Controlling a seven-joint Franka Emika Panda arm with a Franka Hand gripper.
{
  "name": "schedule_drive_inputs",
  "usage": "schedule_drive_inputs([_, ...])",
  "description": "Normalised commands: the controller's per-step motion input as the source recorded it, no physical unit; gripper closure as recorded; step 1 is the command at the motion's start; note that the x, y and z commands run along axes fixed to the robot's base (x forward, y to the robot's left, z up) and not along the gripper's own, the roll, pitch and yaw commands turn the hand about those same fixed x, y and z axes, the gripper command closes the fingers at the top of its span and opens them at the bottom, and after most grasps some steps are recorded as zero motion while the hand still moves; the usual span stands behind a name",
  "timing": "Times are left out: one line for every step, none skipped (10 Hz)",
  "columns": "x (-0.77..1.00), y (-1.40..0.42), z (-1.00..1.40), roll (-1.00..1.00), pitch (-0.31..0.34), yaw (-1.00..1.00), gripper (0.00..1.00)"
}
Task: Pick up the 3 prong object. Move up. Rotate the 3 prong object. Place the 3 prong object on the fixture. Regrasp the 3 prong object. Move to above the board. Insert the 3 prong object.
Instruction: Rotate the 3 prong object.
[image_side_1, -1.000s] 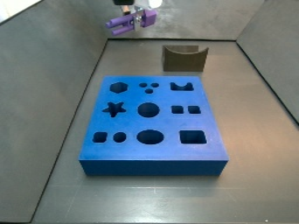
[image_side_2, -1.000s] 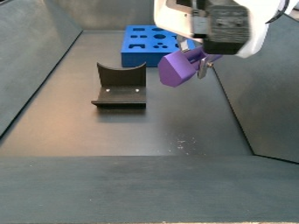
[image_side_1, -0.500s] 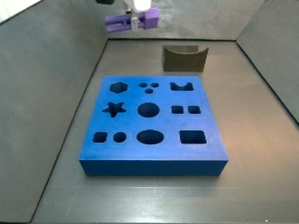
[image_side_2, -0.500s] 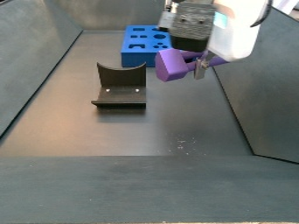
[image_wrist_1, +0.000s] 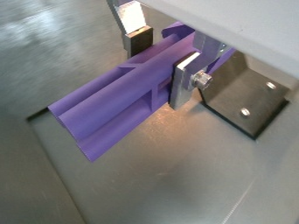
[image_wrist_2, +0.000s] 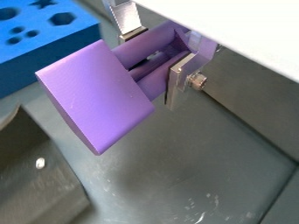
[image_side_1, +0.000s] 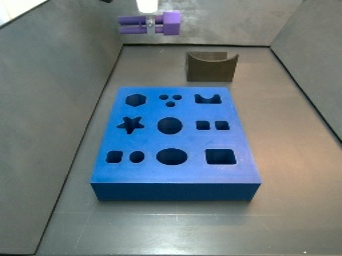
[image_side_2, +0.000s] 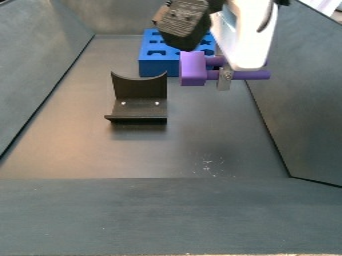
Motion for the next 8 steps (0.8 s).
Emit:
schedule_drive_inputs([0.03, 0.02, -0.04, 0.00, -0.005, -1.00, 1.00])
schedule_drive_inputs([0.03, 0.02, -0.04, 0.00, -0.005, -1.00, 1.00])
schedule_drive_inputs([0.03, 0.02, -0.04, 0.00, -0.006, -1.00, 1.00])
schedule_drive_inputs([0.03, 0.02, -0.04, 0.00, -0.006, -1.00, 1.00])
schedule_drive_inputs([0.02, 0.02, -0.04, 0.00, -0.006, -1.00, 1.00])
schedule_drive_inputs([0.02, 0.02, -0.04, 0.00, -0.006, -1.00, 1.00])
schedule_drive_inputs([0.02, 0.02, -0.04, 0.00, -0.007, -1.00, 1.00])
schedule_drive_inputs([0.02, 0.02, -0.04, 0.00, -0.007, -1.00, 1.00])
